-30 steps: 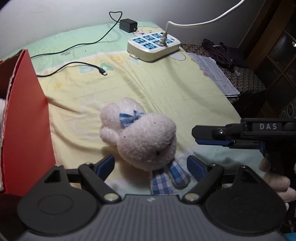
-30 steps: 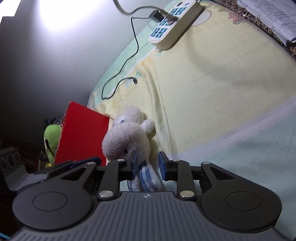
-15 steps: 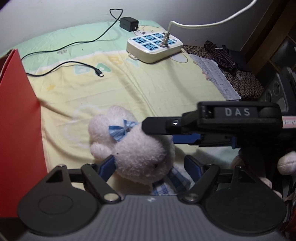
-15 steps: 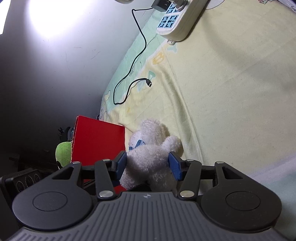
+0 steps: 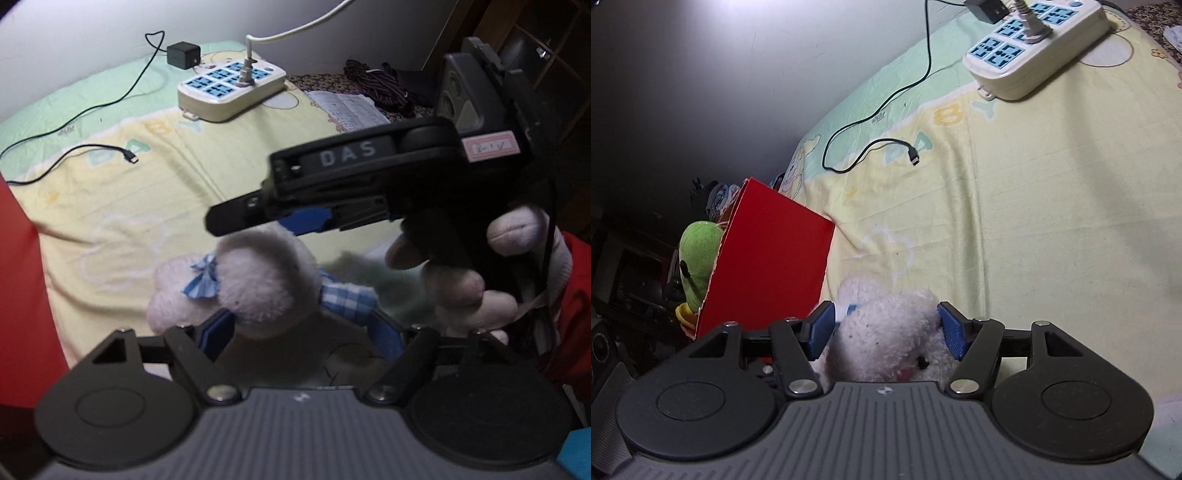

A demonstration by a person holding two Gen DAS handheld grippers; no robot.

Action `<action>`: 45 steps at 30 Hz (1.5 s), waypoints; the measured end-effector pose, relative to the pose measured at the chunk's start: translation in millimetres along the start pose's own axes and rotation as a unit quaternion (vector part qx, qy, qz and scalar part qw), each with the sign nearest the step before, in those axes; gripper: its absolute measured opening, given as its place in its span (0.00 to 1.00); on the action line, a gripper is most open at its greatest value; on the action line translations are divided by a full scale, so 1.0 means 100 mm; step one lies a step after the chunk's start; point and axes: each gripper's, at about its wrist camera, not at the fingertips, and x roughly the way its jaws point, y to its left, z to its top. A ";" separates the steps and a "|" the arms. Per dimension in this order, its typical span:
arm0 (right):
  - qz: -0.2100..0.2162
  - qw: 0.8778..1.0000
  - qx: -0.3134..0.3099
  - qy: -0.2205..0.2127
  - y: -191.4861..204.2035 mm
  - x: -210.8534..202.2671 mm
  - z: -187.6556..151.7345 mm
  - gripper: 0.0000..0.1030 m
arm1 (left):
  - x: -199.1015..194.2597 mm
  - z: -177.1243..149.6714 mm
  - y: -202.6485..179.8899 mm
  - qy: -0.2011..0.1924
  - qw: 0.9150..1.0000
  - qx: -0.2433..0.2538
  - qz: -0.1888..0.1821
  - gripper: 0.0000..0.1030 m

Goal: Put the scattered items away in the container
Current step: 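Lift the pink bunny plush with the right gripper toward the box, then carry the pink bunny plush with the right gripper over the red box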

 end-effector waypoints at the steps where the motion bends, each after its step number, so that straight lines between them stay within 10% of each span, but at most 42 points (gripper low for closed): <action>1: 0.002 1.000 0.016 -0.009 -0.03 -0.05 -0.01 0.61 | -0.05 -0.01 0.03 -0.005 1.000 -0.001 0.006 0.77; 12: -0.004 0.995 0.086 -0.044 -0.24 -0.73 -0.54 0.54 | -0.17 0.51 0.56 -0.056 0.995 -0.073 0.034 0.75; 17: -0.009 0.999 0.040 0.003 -0.04 -0.66 -0.74 0.54 | 0.41 0.74 0.59 0.008 0.994 -0.069 0.081 0.64; 35: 0.039 0.985 0.154 -0.060 -0.29 -0.37 -0.85 0.55 | 0.47 0.37 0.84 0.078 0.985 -0.147 0.035 0.65; 40: 0.102 0.947 0.293 -0.078 -0.69 -0.37 -1.02 0.49 | 0.27 0.18 0.66 0.060 0.990 -0.112 0.063 0.66; 45: 0.090 0.955 0.271 -0.077 -0.60 -0.34 -0.89 0.49 | 0.06 0.06 0.53 0.053 0.993 -0.071 0.079 0.66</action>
